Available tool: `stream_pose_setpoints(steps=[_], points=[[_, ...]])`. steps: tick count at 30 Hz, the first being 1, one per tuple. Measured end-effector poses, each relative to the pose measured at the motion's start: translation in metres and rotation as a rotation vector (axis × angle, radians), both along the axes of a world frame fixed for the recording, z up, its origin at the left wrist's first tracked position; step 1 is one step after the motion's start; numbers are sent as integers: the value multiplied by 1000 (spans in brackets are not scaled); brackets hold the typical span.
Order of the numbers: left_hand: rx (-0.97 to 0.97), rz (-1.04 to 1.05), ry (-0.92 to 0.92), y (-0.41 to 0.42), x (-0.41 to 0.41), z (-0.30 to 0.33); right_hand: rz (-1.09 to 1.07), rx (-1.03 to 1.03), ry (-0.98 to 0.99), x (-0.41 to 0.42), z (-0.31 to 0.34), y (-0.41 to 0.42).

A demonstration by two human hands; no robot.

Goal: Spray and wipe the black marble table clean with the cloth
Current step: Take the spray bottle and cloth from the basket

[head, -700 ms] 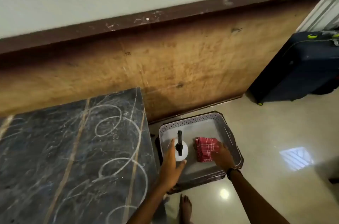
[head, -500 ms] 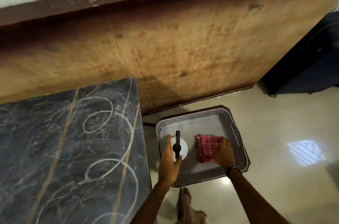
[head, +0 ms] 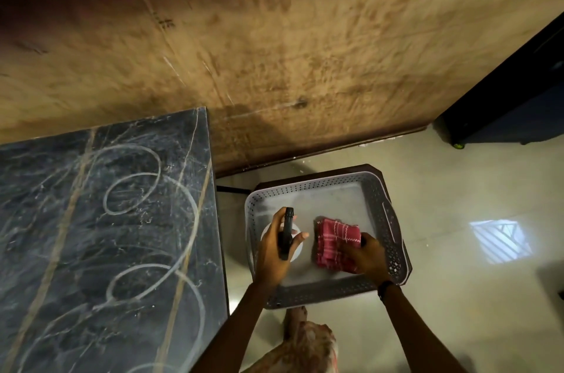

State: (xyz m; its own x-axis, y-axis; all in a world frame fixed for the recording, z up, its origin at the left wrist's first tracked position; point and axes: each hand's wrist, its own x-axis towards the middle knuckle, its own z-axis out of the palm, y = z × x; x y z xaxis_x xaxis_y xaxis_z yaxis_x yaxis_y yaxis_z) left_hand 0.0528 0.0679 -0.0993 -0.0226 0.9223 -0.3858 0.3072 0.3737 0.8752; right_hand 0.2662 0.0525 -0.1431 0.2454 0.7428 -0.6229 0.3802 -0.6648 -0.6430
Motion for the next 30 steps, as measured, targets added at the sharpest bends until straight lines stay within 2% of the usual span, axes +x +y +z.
stream_pose_setpoints(steps=[5, 9, 13, 18, 21, 24, 28, 30], points=[[5, -38, -67, 2, 1, 31, -31, 106, 92, -18, 41, -14], [220, -32, -155, -16, -8, 102, -151, 196, 214, -31, 86, -30], [272, 117, -264, -60, -52, 181, -174, 247, 358, -63, 153, -47], [257, 309, -438, -123, -145, 229, -168, 166, 490, -151, 203, -75], [253, 414, -365, -169, -212, 235, -98, 82, 588, -227, 221, -104], [248, 473, -254, -217, -288, 236, -93, 49, 781, -318, 230, -138], [241, 487, -40, -269, -385, 228, -66, -42, 956, -438, 235, -176], [185, 436, 9, -290, -422, 224, -43, -80, 999, -485, 235, -190]])
